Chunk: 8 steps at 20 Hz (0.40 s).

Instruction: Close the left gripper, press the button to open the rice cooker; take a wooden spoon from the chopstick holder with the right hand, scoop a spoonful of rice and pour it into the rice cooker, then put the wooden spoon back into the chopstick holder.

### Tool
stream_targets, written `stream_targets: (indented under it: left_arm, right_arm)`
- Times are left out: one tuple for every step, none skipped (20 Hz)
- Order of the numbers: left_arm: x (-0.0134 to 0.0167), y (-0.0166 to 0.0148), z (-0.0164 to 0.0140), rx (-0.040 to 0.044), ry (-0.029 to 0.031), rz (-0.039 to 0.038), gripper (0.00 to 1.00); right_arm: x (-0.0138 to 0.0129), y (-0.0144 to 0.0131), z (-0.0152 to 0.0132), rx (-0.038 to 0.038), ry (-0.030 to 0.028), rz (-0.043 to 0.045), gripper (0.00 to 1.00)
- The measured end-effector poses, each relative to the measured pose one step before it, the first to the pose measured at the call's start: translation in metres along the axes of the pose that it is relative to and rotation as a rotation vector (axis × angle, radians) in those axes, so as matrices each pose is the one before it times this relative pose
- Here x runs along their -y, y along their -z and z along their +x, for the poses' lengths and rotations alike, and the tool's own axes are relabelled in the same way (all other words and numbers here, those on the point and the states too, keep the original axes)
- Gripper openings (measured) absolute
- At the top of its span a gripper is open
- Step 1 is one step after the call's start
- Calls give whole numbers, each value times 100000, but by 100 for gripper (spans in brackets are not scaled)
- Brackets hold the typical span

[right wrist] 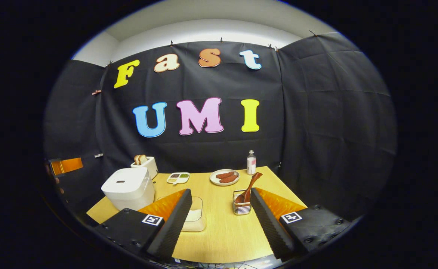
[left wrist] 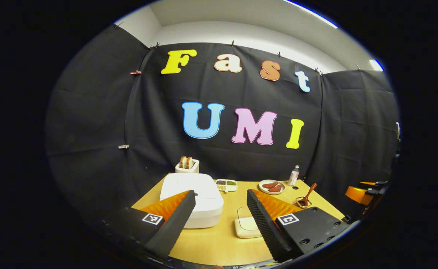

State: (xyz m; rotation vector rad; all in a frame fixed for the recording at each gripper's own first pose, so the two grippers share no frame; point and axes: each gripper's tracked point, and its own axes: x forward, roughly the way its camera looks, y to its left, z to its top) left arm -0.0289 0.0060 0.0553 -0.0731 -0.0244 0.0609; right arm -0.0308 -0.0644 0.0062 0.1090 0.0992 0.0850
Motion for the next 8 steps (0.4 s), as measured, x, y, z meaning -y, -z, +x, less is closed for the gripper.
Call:
stream_targets:
  left_arm:
    - [600, 587, -391, -1199, -630, -1732, 95]
    - [242, 189, -212, -679, -1178, -1270, 95]
    - [413, -1, -224, 528, -430, -1061, 95]
    - [397, -279, -326, 934, -379, -305, 95]
    - [150, -114, -283, 377, -652, 465, 95]
    - [213, -48, -301, 181, -372, 906, 95]
    - [142, -275, -177, 377, -472, 1125, 95]
    - [-26, -336, -96, 390, -620, 714, 95]
  right_arm:
    - [698, 254, -472, -753, -692, -540, 98]
    - [579, -154, -445, 609, -563, -372, 99]
    - [685, -438, -363, 957, -145, -344, 99]
    - [674, -361, -253, 1060, 95, -224, 99]
    - [561, -436, -198, 1061, 335, -43, 98]
    - [457, -476, -34, 916, 384, 166, 98]
    - [256, -502, 28, 946, 301, 538, 99]
    - [299, -474, -89, 970, 346, 675, 98]
